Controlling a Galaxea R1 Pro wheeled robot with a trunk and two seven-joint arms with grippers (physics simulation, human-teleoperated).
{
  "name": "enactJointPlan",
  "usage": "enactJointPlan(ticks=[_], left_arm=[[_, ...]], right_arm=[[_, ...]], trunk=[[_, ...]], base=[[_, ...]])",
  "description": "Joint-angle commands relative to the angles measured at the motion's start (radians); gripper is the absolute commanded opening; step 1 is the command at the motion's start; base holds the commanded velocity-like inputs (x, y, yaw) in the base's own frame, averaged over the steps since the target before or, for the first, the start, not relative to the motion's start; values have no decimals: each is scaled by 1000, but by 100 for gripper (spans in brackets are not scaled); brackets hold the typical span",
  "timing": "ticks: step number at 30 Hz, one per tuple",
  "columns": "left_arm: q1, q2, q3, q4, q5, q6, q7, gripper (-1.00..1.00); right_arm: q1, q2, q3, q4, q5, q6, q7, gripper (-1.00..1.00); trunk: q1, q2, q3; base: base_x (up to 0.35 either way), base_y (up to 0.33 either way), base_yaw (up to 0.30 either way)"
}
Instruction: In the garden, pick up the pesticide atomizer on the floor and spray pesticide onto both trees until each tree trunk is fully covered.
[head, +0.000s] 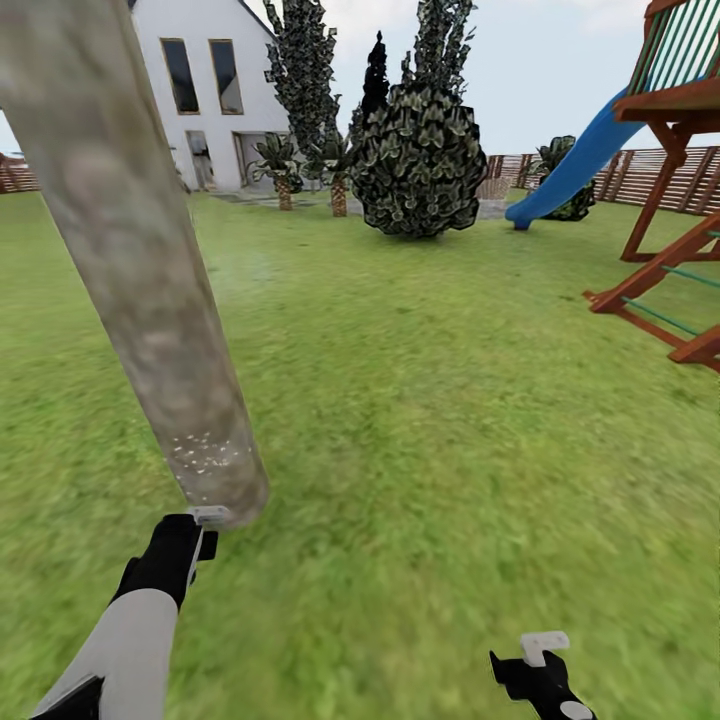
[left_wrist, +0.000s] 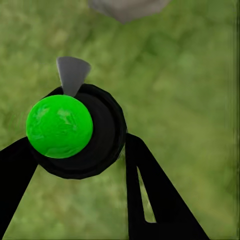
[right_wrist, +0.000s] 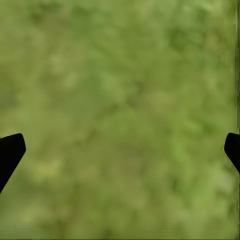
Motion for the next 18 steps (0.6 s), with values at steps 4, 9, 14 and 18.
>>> enactJointPlan(ticks=[4, 9, 14, 18], left_arm=[[-1, 0, 5, -2, -7, 2, -4, -100], [-1, 4, 6, -1, -7, 1, -3, -100], [-1, 5, 7, -1, -5, 1, -5, -100], [-1, 3, 6, -1, -4, 0, -5, -100]], right_arm=[[-1, 0, -8, 1, 6, -4, 5, 100], [-1, 0, -8, 1, 6, -4, 5, 100], [-1, 0, -8, 1, 6, -4, 5, 100], [-1, 0, -8, 1, 5, -4, 5, 100]], trunk=[[0, 0, -1], [0, 0, -1], [0, 0, -1], [0, 0, -1]], base=[[87, -269, 218], [128, -270, 274], [70, -271, 277], [90, -271, 277]])
